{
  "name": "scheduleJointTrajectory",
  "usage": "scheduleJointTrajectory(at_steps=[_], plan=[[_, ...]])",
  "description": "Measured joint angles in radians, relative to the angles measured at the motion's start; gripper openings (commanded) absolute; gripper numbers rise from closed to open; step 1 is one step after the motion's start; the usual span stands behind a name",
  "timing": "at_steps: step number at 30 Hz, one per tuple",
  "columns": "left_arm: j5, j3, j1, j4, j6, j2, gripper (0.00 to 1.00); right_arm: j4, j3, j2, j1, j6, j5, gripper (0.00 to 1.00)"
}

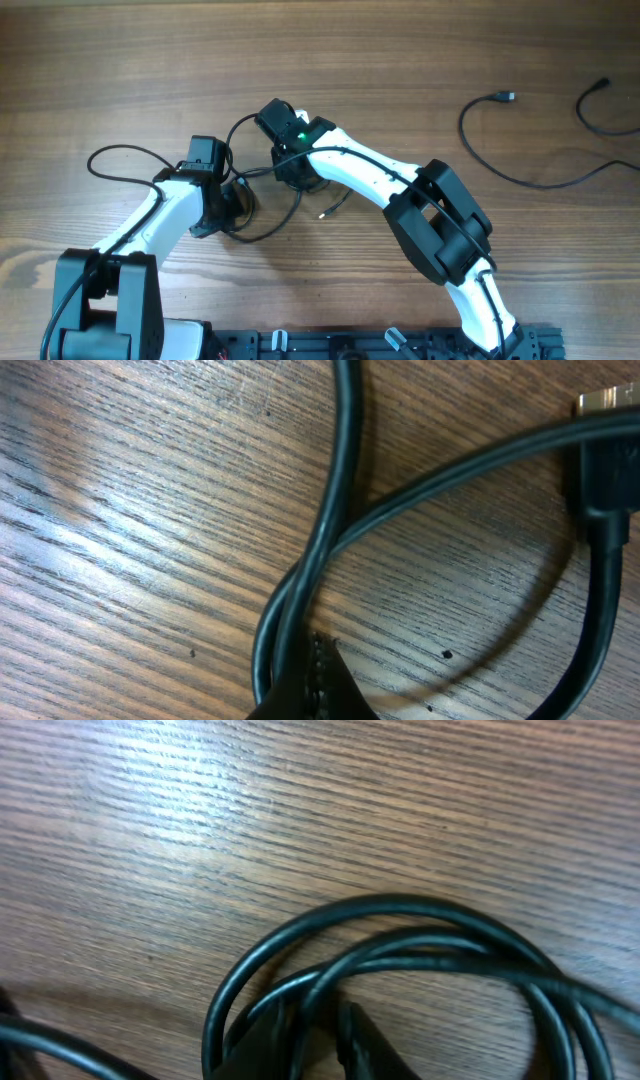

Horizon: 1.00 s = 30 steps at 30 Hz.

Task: Untangle cables

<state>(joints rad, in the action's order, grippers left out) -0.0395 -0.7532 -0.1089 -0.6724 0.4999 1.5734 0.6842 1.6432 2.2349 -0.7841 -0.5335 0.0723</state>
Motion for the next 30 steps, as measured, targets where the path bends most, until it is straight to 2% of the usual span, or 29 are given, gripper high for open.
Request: scheduleJointTrajectory(at_steps=[2,12,15,23,30], plan=[[0.0,0.0,0.0,0.0,0.0,0.0,0.04,0.014,0.0,0.0,0.0,0.024,0.015,0.05],[0.0,0.0,0.0,0.0,0.0,0.0,0.04,0.026,0.002,-0.002,0.013,0.043,-0.006,0.04],[-0.001,0.0,0.0,0.003,0.0,0.0,0.04,0.027,0.0,-0.015,0.06,0.057,-0.124,0.04],[0.0,0.001,0.0,0.024,0.0,0.0,0.04,0.005,0.0,-0.074,0.261,0.117,-0.586,0.04],[-0.001,0.001,0.0,0.024,0.0,0.0,0.04,0.007,0.0,-0.074,0.38,0.143,-0.841,0.04]])
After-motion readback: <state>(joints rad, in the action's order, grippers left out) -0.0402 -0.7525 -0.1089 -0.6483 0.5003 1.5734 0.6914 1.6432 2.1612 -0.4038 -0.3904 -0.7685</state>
